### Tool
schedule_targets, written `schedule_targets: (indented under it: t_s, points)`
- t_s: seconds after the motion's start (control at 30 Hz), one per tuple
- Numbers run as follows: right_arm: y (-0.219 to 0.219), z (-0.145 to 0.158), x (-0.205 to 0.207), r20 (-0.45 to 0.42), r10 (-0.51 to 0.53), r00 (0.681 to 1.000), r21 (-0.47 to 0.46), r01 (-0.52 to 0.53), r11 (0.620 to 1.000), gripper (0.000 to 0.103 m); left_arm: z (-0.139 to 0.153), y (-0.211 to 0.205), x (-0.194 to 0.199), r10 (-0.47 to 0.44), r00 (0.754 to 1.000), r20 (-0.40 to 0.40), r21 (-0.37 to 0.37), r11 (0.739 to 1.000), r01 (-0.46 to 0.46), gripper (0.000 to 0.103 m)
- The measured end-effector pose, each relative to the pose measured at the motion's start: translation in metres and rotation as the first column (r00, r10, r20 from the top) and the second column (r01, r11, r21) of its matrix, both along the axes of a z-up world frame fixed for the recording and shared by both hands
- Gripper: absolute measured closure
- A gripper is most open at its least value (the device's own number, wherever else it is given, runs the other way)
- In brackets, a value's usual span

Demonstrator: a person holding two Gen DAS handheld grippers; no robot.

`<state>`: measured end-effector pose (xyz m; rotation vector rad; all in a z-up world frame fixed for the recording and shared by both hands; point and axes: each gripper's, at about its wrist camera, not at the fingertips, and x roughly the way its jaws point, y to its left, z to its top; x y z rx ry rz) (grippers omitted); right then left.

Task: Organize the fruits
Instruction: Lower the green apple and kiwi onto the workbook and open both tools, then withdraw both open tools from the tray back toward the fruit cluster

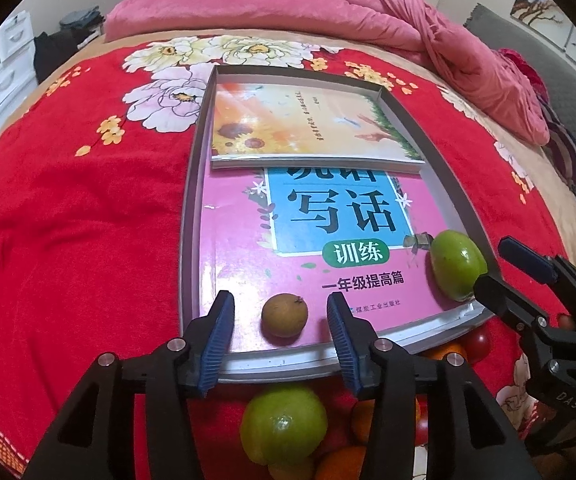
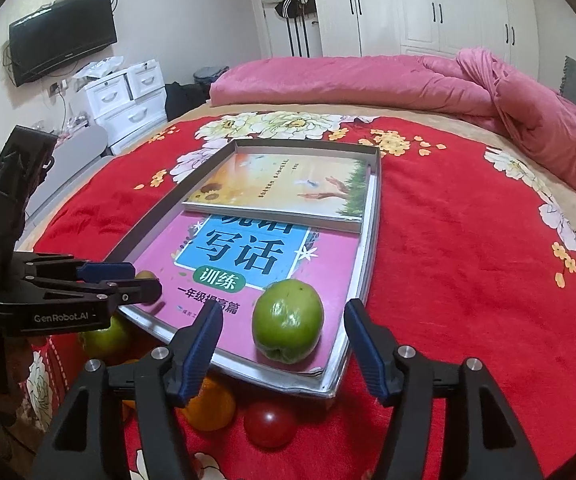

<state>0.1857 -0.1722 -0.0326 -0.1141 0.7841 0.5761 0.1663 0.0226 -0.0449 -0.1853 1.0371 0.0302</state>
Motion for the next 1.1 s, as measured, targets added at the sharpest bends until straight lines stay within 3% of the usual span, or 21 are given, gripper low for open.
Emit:
schedule_targets:
  t_s: [0.3,0.37,0.5,0.53,0.6,1.1]
  points:
    - [-0.002,0.004,-0.003,0.013,-0.004,1.0,0.009,0.004,1.0,0.039,0.011,0.001,-0.005,-0.001,1.0,0.031,-0.043,0.999,0.002,0.045]
    - [-0.003,0.006,-0.003,0.018,-0.009,1.0,0.013,0.009,1.0,0.034,0.014,-0.001,-0.007,-0.004,0.999,0.037,-0.042,0.999,0.006,0.044]
    - [-0.006,0.009,-0.004,0.024,-0.018,1.0,0.031,0.017,0.999,0.033,0.022,-0.004,-0.009,-0.013,0.998,0.055,-0.048,0.999,0.016,0.043]
    - [-0.007,0.01,-0.004,0.025,-0.022,0.999,0.035,0.021,0.999,0.032,0.024,-0.005,-0.01,-0.013,0.998,0.06,-0.048,0.999,0.016,0.041]
    - [-0.008,0.012,-0.004,0.029,-0.029,0.999,0.044,0.028,0.999,0.031,0.03,-0.006,-0.012,-0.015,0.997,0.074,-0.043,0.999,0.018,0.028]
    - [-0.025,0.027,-0.008,0.05,-0.097,0.994,0.107,0.091,0.99,0.014,0.065,0.01,-0.029,0.014,0.989,0.147,-0.076,0.997,-0.003,0.023]
